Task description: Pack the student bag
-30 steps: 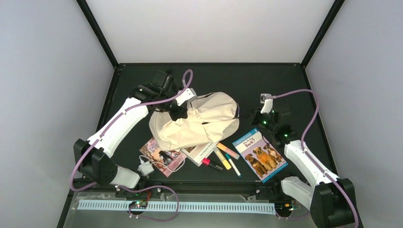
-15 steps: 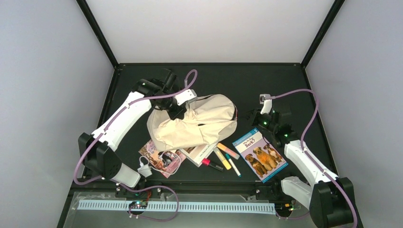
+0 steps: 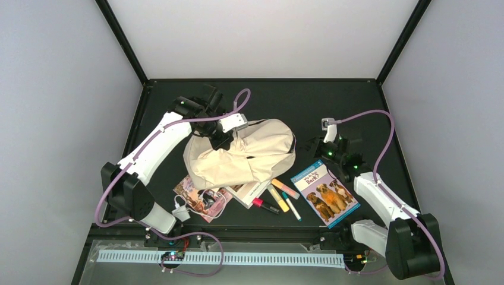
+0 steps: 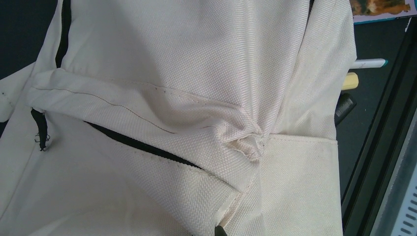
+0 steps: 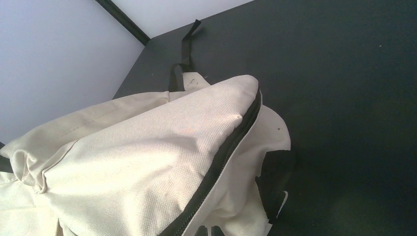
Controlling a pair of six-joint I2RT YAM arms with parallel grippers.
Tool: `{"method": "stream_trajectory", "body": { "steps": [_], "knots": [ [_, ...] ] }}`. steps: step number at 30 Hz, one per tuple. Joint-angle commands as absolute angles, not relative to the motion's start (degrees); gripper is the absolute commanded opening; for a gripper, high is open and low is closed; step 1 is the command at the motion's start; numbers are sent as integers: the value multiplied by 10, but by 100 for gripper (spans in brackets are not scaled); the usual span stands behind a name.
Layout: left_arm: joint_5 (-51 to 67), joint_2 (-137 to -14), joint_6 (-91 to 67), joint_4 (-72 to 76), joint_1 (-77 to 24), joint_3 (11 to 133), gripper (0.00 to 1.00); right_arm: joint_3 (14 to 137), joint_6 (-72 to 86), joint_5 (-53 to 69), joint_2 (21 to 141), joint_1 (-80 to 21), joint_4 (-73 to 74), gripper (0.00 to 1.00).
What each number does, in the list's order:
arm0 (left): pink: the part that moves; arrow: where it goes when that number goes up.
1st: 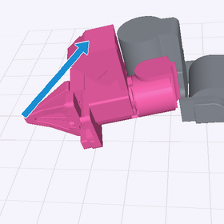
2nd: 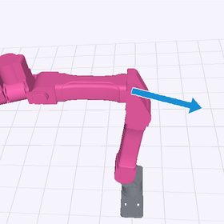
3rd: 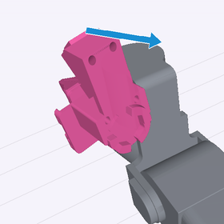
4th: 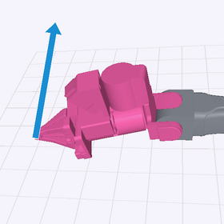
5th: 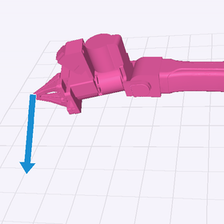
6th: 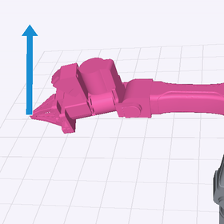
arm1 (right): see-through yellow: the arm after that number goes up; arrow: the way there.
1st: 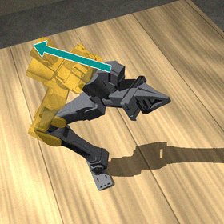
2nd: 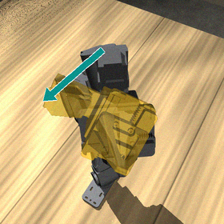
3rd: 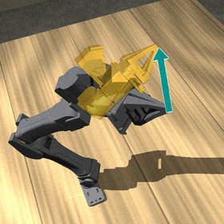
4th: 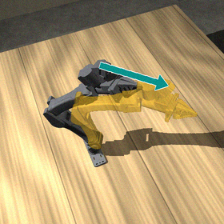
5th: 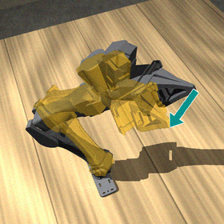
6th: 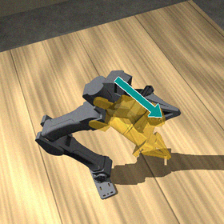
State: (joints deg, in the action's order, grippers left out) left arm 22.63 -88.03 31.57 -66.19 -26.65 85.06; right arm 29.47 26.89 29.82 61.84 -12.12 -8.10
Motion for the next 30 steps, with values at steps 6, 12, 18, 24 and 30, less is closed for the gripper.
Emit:
{"method": "stream_trajectory", "body": {
  "steps": [6, 12, 18, 24, 30],
  "knots": [
    [236, -890, 333, -684, -273, 858, 2, 308, 260, 320, 626, -116, -104, 1],
    [246, -891, 326, -681, -275, 864, 29, 306, 258, 319, 620, -116, -102, 1],
    [259, -872, 344, -666, -281, 872, 76, 305, 259, 323, 616, -116, -102, 1],
    [258, -856, 359, -612, -307, 885, 93, 304, 265, 331, 614, -116, -107, 1],
    [258, -881, 361, -581, -357, 927, 97, 304, 266, 342, 602, -116, -107, 1]
  ]
}}
